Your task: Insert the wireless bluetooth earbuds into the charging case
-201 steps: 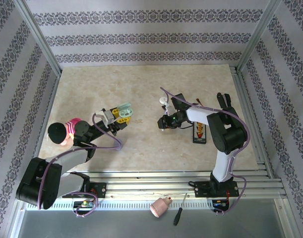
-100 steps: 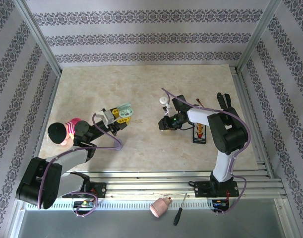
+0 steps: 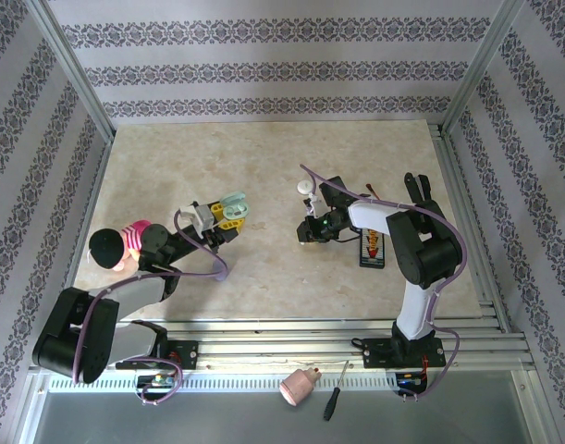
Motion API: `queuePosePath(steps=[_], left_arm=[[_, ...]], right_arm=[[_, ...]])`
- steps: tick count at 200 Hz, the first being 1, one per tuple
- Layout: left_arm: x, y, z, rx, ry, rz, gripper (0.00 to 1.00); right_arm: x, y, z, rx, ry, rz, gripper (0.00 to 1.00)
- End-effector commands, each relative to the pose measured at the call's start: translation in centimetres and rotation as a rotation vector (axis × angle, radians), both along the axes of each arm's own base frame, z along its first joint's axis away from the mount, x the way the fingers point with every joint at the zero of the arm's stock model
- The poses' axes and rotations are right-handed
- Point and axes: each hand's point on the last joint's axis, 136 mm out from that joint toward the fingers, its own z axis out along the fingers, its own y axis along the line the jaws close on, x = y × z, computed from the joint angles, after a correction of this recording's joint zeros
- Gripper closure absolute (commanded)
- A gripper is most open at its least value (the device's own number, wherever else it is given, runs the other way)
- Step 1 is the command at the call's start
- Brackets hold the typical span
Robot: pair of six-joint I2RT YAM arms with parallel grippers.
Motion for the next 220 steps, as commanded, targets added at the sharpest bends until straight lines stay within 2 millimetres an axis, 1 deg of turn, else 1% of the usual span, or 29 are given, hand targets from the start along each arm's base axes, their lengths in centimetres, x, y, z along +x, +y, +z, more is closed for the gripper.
queuePosePath(steps=[1,13,25,46,73,94,107,124,136,152,167,186,210,220], left_arm=[[-0.3,-0.1,1.8,-0.026,-0.069,-0.024,0.83],[-0.2,-0.2,1.5,-0.02,-0.064,-0.024,0.83],[-0.1,-0.4,1.1,-0.011,-0.061,-0.022,0.83],[0.2,-0.8,0.5,0.012,-0.066,-0.002,0.84],[0.9,-1.6,-0.3,0.047,-0.094,0.042,0.84],[1.8,-1.9,-0.4,0.04,-0.126,0.105,0.84],[2.4,-2.0,-0.6,0.029,-0.137,0.139,0.84],[3.2,-3.0,-1.1,0.037,-0.13,0.154,0.84],[3.7,-3.7,-1.4,0.038,-0.119,0.161,0.84],[4.6,-4.0,-1.6,0.034,-0.104,0.205,0.84],[5.4,-4.2,-1.7,0.028,-0.093,0.254,0.84],[6.1,-4.7,-1.6,0.016,-0.083,0.291,0.84],[6.7,-5.2,-1.5,0.001,-0.068,0.324,0.84],[6.9,-5.3,-1.6,-0.008,-0.058,0.341,0.84]], right_arm=[[1.4,-0.9,-0.3,-0.062,-0.046,-0.03,0.79],[1.4,-0.9,0.3,-0.055,-0.064,-0.036,0.8],[1.6,-0.7,1.3,-0.043,-0.093,-0.042,0.8],[1.7,-0.6,3.7,-0.031,-0.156,-0.043,0.8],[1.9,-0.5,7.7,-0.003,-0.25,-0.065,0.8],[2.0,0.1,11.5,0.03,-0.335,-0.087,0.8],[1.8,0.5,13.9,0.046,-0.392,-0.095,0.79],[1.7,1.1,17.0,0.078,-0.455,-0.104,0.79],[1.5,1.6,18.8,0.097,-0.496,-0.098,0.79],[1.0,2.6,20.9,0.116,-0.543,-0.081,0.79],[0.5,3.6,22.4,0.139,-0.575,-0.062,0.79],[0.0,4.9,23.6,0.153,-0.613,-0.041,0.79],[-0.3,6.7,24.6,0.181,-0.641,-0.019,0.79],[-0.2,7.3,24.7,0.188,-0.646,-0.018,0.79]])
